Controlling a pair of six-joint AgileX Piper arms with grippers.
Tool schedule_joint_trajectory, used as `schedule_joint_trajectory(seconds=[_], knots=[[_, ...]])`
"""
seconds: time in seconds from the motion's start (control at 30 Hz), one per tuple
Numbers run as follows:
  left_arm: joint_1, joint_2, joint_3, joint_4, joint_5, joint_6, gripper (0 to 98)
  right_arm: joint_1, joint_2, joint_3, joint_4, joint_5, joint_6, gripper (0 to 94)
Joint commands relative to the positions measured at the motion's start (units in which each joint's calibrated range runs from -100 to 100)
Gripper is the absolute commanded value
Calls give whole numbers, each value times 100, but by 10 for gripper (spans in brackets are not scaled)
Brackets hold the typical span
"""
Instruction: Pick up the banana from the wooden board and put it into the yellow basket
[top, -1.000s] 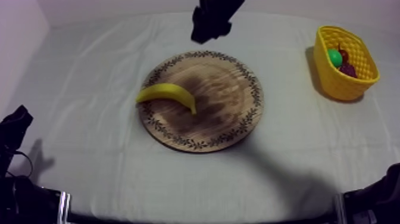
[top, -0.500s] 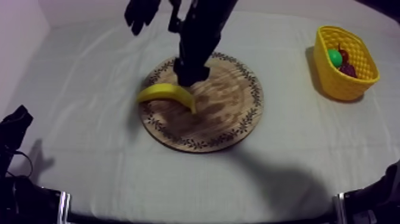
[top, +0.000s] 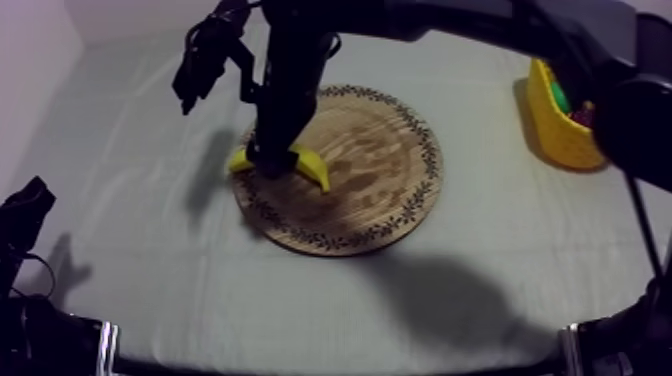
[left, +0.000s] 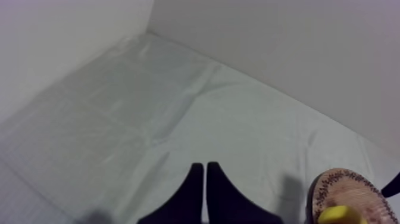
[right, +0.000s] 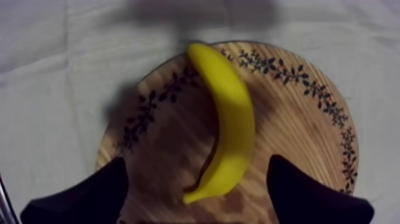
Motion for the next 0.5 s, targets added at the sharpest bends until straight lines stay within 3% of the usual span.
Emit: schedule_joint_trajectory(seconds=[0.0,0.47], knots=[[-2,4,0,3,0,2,1,6,360,-505,46,52,-26,819],[-2,4,0,3,0,2,1,125,1391,-1125,337,-35,-173,806]])
